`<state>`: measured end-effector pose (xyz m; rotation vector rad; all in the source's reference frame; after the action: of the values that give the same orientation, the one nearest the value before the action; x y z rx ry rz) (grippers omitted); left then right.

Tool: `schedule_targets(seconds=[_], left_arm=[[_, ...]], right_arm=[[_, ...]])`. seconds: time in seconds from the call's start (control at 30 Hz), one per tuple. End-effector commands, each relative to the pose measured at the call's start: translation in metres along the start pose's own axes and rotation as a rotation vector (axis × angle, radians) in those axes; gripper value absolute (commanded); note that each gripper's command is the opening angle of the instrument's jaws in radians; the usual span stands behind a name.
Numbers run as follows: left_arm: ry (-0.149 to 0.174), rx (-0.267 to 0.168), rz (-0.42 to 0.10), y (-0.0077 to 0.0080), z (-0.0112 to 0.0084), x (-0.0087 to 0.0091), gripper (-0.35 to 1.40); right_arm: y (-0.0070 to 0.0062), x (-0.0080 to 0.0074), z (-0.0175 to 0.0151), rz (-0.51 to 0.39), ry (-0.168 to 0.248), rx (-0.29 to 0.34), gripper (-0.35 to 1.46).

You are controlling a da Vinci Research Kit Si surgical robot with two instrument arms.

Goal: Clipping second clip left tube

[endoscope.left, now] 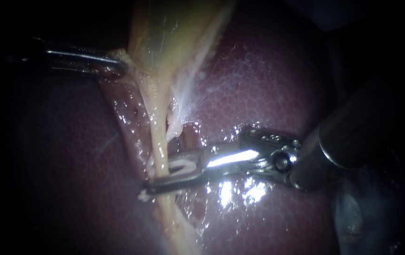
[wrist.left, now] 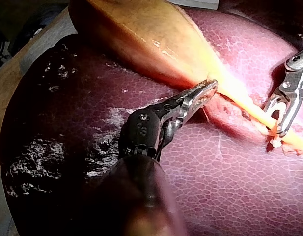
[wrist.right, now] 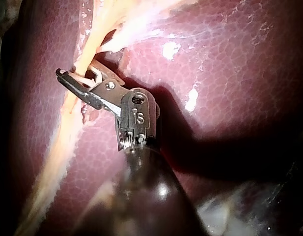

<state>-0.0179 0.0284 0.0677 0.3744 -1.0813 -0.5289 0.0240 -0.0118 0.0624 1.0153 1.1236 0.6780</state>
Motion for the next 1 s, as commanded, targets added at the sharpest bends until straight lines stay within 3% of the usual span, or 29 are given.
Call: schedule_targets(seconds=[0.03,0.2,0.6,0.83,1.0], left_arm=[[0.0,0.0,0.0,0.0,0.0,0.0,-0.35],[0.0,0.0,0.0,0.0,0.0,0.0,-0.35],[0.0,0.002,0.0,0.0,-0.0003,0.0,-0.35],[0.0,0.002,0.0,0.0,-0.0003,0.0,-0.35],[0.0,0.002,0.0,0.0,-0.0003,0.0,-0.35]], right_arm=[[0.0,0.0,0.0,0.0,0.0,0.0,0.26],[0.0002,0.0,0.0002,-0.001,0.023,-0.008,0.49],[0.0002,-0.0012,-0.0026,-0.003,0.037,-0.004,0.5],[-0.0009,-0.0022,-0.0054,-0.028,0.013,-0.022,0.5],[-0.0019,-0.0019,-0.0071,-0.024,0.01,-0.029,0.5]])
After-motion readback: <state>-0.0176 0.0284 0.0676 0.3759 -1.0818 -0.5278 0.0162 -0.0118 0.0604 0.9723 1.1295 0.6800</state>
